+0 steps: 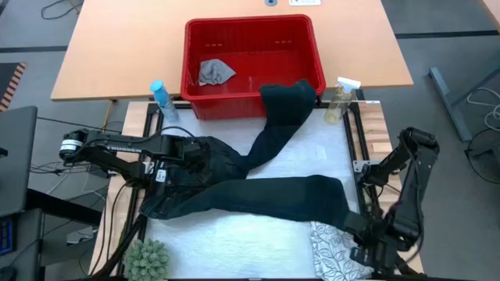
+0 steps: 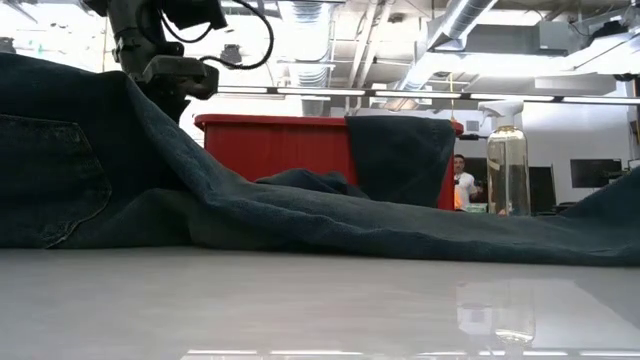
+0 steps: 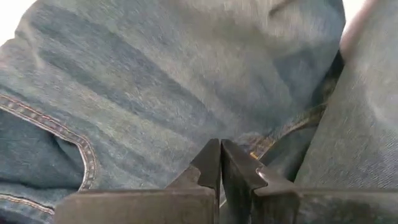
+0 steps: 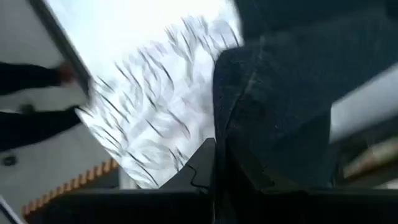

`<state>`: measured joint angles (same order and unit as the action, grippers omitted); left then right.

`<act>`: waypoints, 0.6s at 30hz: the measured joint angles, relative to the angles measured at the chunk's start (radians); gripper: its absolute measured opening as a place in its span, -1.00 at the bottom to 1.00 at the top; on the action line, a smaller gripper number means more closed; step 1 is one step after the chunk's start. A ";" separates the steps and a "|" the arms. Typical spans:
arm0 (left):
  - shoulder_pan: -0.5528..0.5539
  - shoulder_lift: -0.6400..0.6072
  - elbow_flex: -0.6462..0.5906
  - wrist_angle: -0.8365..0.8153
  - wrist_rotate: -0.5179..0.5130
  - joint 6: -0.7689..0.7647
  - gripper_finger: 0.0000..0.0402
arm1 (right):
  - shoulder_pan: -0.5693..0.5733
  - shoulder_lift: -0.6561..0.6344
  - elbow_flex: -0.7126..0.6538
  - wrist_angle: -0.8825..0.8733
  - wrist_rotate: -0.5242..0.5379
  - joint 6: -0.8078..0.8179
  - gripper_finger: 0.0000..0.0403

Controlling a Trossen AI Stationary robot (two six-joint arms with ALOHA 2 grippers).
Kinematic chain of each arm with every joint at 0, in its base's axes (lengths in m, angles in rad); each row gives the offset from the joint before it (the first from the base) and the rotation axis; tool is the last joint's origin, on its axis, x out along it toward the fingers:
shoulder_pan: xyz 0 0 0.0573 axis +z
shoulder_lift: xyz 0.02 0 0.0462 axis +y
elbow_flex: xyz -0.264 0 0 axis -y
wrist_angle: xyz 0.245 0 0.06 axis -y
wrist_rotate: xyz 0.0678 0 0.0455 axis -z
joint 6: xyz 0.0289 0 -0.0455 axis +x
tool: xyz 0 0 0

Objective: Fold laundry
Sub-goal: Fold the dark blue pants

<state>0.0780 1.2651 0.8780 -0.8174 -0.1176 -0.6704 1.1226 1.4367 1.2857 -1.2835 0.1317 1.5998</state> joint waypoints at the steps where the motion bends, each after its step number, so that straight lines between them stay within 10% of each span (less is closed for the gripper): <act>1: 0.000 0.006 0.000 -0.001 0.008 0.011 -1.00 | -0.027 -0.006 0.016 0.001 0.005 -0.039 -0.71; 13: 0.000 0.018 0.000 0.000 -0.006 0.136 -1.00 | -0.241 -0.055 0.082 -0.272 -0.125 -0.090 -0.71; 18: 0.000 0.018 0.000 -0.004 -0.027 0.177 -1.00 | -0.295 -0.070 0.077 -0.092 0.053 -0.227 -0.71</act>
<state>0.0781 1.2834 0.8780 -0.8211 -0.1444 -0.4935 0.8279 1.3662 1.3627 -1.3752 0.1843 1.3727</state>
